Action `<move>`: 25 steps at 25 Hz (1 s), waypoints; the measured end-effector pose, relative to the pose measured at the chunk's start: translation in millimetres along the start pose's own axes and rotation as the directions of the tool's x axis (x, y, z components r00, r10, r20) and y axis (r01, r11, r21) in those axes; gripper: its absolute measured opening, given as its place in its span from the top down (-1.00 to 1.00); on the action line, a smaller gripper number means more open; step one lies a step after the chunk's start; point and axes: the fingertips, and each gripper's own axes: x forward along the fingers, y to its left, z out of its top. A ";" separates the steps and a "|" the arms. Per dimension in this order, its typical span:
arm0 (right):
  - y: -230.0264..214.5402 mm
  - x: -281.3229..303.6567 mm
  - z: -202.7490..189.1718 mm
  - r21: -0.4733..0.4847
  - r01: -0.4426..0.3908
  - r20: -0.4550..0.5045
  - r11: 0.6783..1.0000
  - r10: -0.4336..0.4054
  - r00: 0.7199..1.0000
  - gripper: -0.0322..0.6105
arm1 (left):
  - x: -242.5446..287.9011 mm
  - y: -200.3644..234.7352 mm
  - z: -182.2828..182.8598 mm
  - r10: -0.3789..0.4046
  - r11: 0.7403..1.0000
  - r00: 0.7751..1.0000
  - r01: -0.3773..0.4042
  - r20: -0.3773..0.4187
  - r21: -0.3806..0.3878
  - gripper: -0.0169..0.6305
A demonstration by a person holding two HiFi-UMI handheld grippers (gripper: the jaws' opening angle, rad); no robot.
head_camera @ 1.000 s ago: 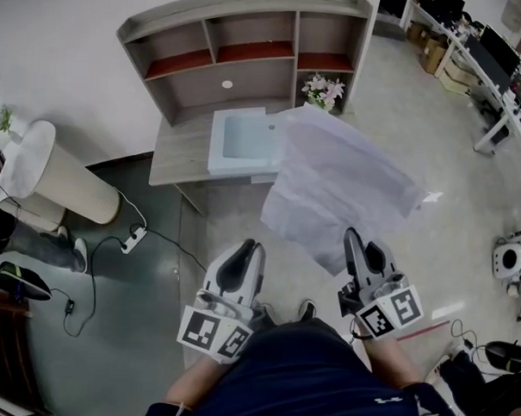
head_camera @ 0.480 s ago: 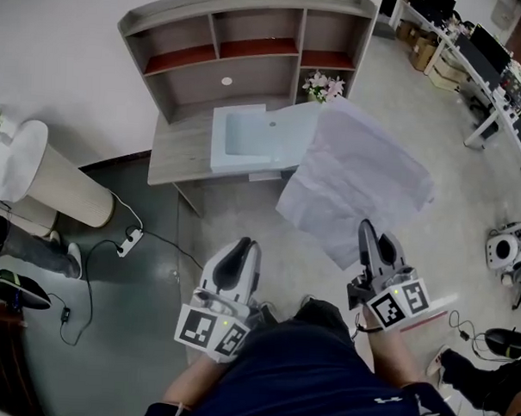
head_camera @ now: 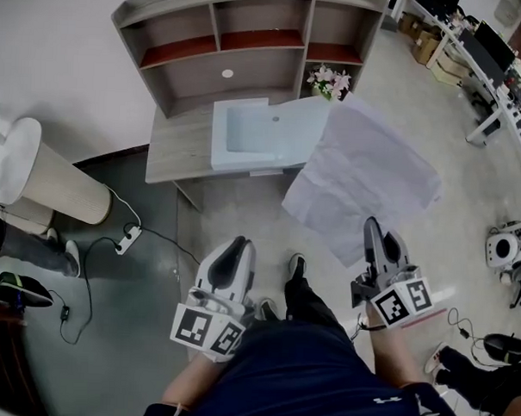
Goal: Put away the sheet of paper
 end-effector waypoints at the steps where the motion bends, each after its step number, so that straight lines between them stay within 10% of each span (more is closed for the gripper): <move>1: -3.7 4.4 -2.2 0.004 -0.002 -0.004 1.000 0.002 1.000 0.85 | 3.7 2.0 -1.1 0.004 1.000 1.000 -0.004 -0.004 0.001 0.76; 25: -129.4 207.4 -11.8 0.099 -0.136 -0.113 0.986 0.147 0.983 0.85 | 210.4 63.8 14.8 0.140 0.990 0.990 -0.139 -0.034 0.026 0.76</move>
